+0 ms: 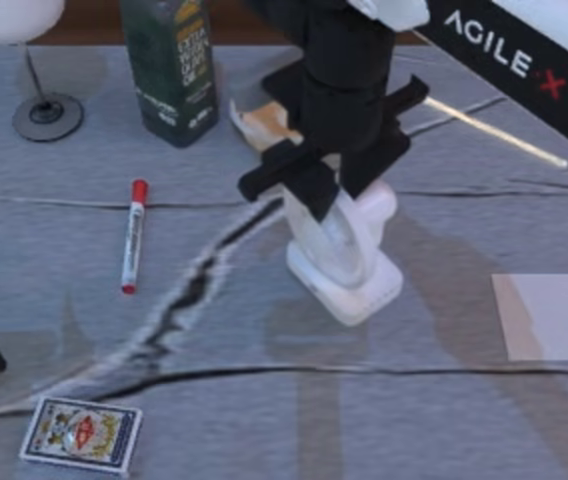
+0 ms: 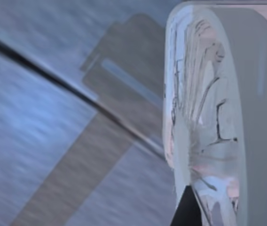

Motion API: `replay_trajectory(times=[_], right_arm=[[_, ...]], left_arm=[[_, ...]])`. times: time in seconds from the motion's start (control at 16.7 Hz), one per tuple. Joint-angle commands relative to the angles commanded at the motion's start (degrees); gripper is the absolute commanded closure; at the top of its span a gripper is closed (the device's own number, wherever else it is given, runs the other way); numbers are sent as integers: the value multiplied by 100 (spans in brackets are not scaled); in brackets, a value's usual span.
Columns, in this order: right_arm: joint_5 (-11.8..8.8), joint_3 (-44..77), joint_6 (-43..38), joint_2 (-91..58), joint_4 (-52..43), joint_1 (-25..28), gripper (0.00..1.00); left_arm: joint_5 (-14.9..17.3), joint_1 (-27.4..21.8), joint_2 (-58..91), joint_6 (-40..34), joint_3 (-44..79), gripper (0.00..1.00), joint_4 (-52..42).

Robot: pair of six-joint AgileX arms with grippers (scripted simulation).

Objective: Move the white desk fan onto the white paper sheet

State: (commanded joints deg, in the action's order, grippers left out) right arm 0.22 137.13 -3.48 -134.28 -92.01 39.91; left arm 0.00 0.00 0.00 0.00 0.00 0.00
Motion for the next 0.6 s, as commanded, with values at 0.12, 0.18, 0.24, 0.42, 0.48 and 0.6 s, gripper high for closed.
replay_trajectory(times=[0.12,0.18,0.24,0.42,0.48,0.6], right_arm=[[3,277,3,-57,-259,5,100],[3,324,4,-67,-305,5,100],[3,326,4,-67,-307,5,100],[1,310,3,-38,-292,-28,100],[0,267,65,-17,-287,-49,100],[-3,67,368,89,-256,-153,100]], left_arm=[[0,0,0,0,0,0,0],[0,0,0,0,0,0,0],[0,0,0,0,0,0,0],[0,0,0,0,0,0,0],[0,0,0,0,0,0,0],[0,0,0,0,0,0,0]])
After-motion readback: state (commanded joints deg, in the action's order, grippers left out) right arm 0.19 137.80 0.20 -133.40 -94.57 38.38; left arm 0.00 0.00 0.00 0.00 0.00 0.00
